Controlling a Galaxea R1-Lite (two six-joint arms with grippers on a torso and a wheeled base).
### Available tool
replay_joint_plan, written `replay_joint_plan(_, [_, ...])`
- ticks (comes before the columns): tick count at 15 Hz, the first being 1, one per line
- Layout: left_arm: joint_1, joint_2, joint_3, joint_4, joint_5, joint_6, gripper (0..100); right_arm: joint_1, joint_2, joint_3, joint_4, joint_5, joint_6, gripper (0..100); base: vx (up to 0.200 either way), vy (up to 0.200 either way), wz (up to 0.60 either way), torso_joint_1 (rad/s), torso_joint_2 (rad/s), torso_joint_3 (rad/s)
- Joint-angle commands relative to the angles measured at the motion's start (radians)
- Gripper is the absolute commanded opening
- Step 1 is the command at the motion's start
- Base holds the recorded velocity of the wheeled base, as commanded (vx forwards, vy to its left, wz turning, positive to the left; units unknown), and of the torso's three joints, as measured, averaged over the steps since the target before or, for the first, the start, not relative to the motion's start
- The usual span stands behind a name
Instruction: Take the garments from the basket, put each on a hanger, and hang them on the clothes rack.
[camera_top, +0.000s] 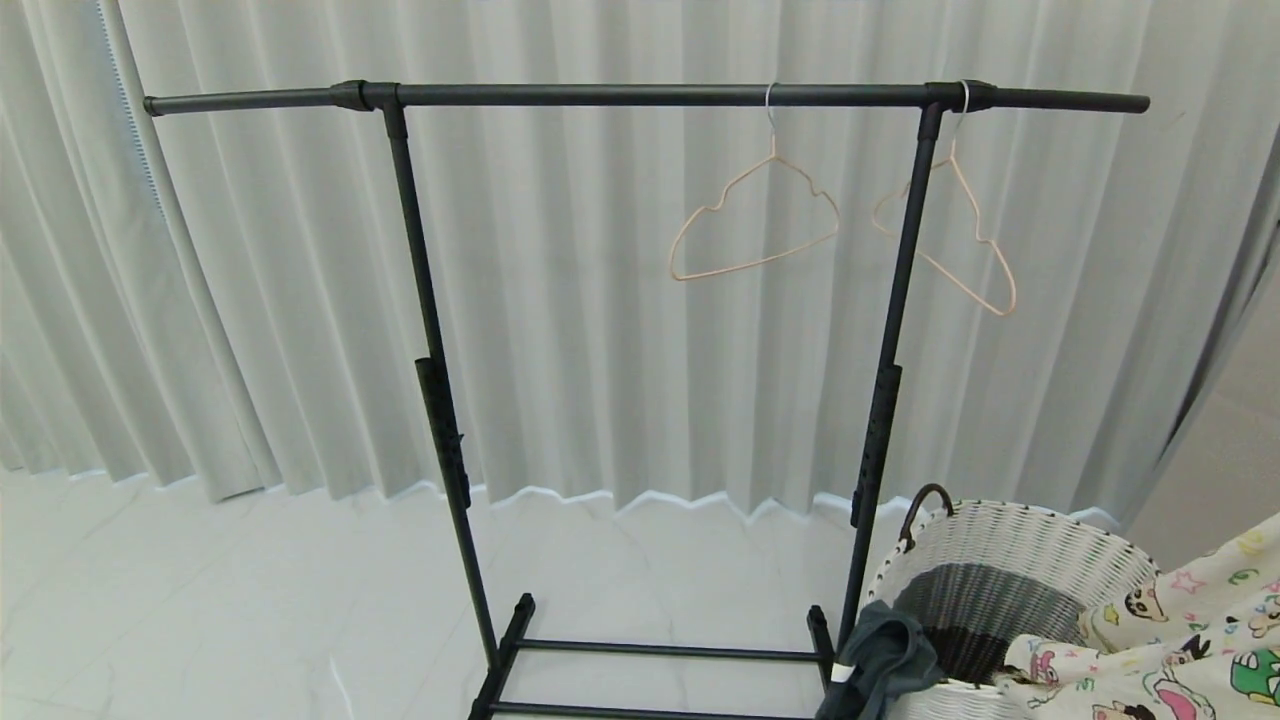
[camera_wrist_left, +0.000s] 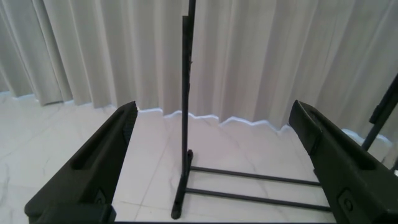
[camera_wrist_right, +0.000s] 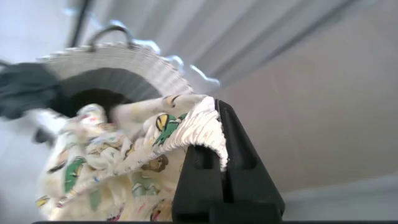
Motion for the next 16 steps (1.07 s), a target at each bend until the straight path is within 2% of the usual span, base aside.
replay_joint_plan(1, [0.000,0.000,0.000,0.000,0.000,0.000,100,0.073,0.017,-0.047,0.027,0.000,0.016,0,-0.200,0.000,0.00,0.007,0.00,0.002])
replay_joint_plan(3, [0.000,0.000,0.000,0.000,0.000,0.000,100,0.124,0.024,-0.058,0.039,-0.001,0.034,0,-0.200,0.000,0.00,-0.002,0.00,0.002])
replay_joint_plan(6, [0.000,0.000,0.000,0.000,0.000,-0.002,100,0.314,0.073,-0.055,0.040,0.000,0.137,0,-0.200,0.000,0.00,-0.001,0.00,0.001])
replay_joint_plan(8, [0.000,0.000,0.000,0.000,0.000,-0.003,100,0.463,0.127,-0.034,0.037,0.000,0.243,0,0.000,0.000,0.00,0.000,0.00,0.000])
replay_joint_plan(10, [0.000,0.000,0.000,0.000,0.000,0.004,100,0.624,0.208,-0.010,0.030,-0.010,0.387,0,0.000,0.000,0.00,0.000,0.00,0.000])
replay_joint_plan(11, [0.000,0.000,0.000,0.000,0.000,0.004,100,0.676,0.236,-0.003,0.016,-0.012,0.425,0,0.000,0.000,0.00,0.000,0.00,0.000])
replay_joint_plan(13, [0.000,0.000,0.000,-0.001,0.003,-0.023,100,0.754,0.293,0.019,-0.052,-0.013,0.454,0,0.000,0.000,0.00,0.000,0.00,0.000])
replay_joint_plan(14, [0.000,0.000,0.000,-0.003,0.005,-0.023,100,0.767,0.303,0.022,-0.068,-0.013,0.456,0,0.000,0.000,0.00,0.000,0.00,0.000])
replay_joint_plan(15, [0.000,0.000,-0.006,-0.015,0.031,-0.019,100,0.797,0.337,0.022,-0.116,-0.013,0.466,0,0.000,0.000,0.00,0.000,0.00,0.000])
replay_joint_plan(16, [-0.011,0.016,-0.072,-0.050,0.011,-0.023,100,0.817,0.360,0.019,-0.147,-0.013,0.482,0,0.000,0.000,0.00,0.000,0.00,0.000])
